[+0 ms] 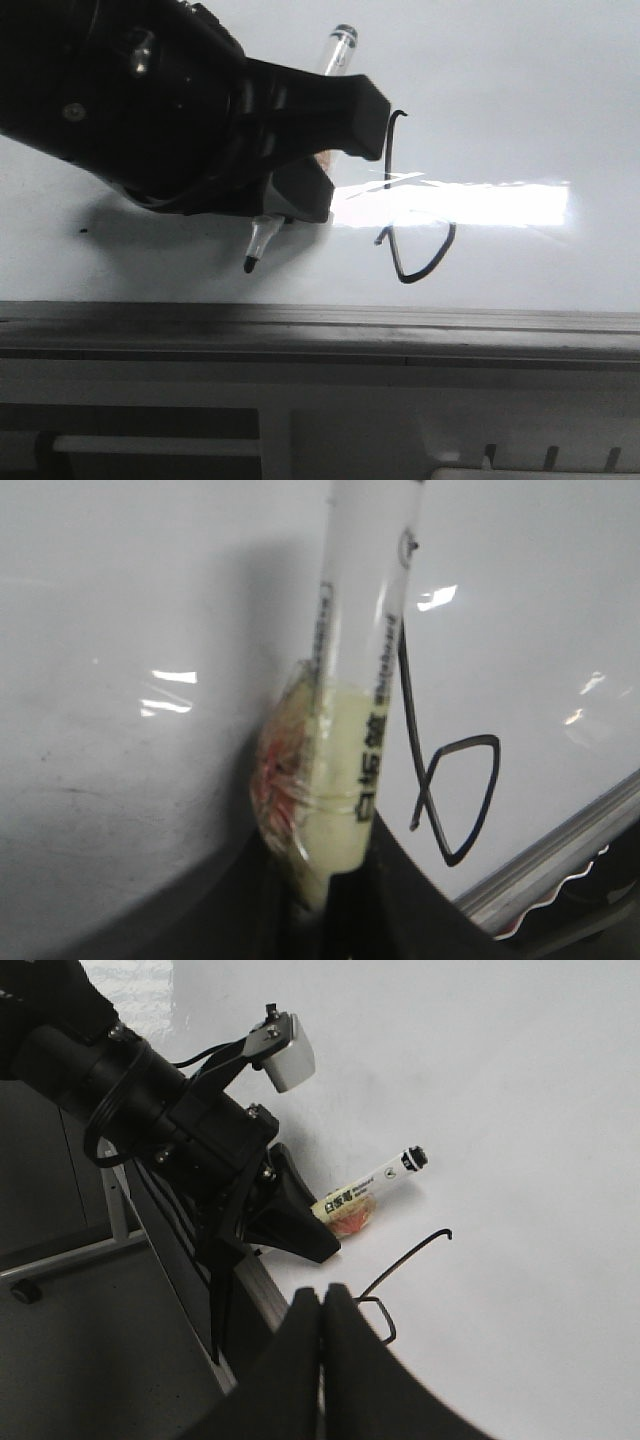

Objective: Write number 6 on whiteboard

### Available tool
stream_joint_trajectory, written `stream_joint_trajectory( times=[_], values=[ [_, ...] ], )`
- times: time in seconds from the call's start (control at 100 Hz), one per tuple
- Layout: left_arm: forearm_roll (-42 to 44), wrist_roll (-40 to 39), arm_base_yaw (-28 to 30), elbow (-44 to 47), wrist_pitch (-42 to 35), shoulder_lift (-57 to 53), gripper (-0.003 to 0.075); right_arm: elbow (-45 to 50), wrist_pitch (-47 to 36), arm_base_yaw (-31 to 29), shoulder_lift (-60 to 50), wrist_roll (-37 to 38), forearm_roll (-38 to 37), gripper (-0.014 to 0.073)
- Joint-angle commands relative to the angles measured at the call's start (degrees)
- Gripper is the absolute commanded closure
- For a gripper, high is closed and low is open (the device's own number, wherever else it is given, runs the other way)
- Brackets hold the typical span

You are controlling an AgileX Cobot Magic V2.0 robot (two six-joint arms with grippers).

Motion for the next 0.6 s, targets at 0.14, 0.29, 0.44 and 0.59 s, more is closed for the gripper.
stream_joint_trajectory(
  times=[0.14, 0.29, 0.44, 0.59],
  values=[
    [-0.3, -3.6, 0.5, -1.1, -9.7, 2.4, 0.0739, -2.1, -2.6, -0.3, 0.2, -0.6, 0.4, 0.0654],
    [-0.1, -5.8, 0.5, -1.1, -14.1, 3.8, 0.0739, -1.3, -2.6, -0.3, 0.2, -0.6, 0.4, 0.0654],
    [-0.1, -5.9, 0.5, -1.1, -15.1, 4.8, 0.0738, -0.3, -2.7, -0.3, 0.2, -0.6, 0.4, 0.0654],
    [-0.1, -8.8, 0.5, -1.1, -15.1, 5.1, 0.0708, 0.0, -2.8, -0.3, 0.2, -0.5, 0.4, 0.0654]
  ],
)
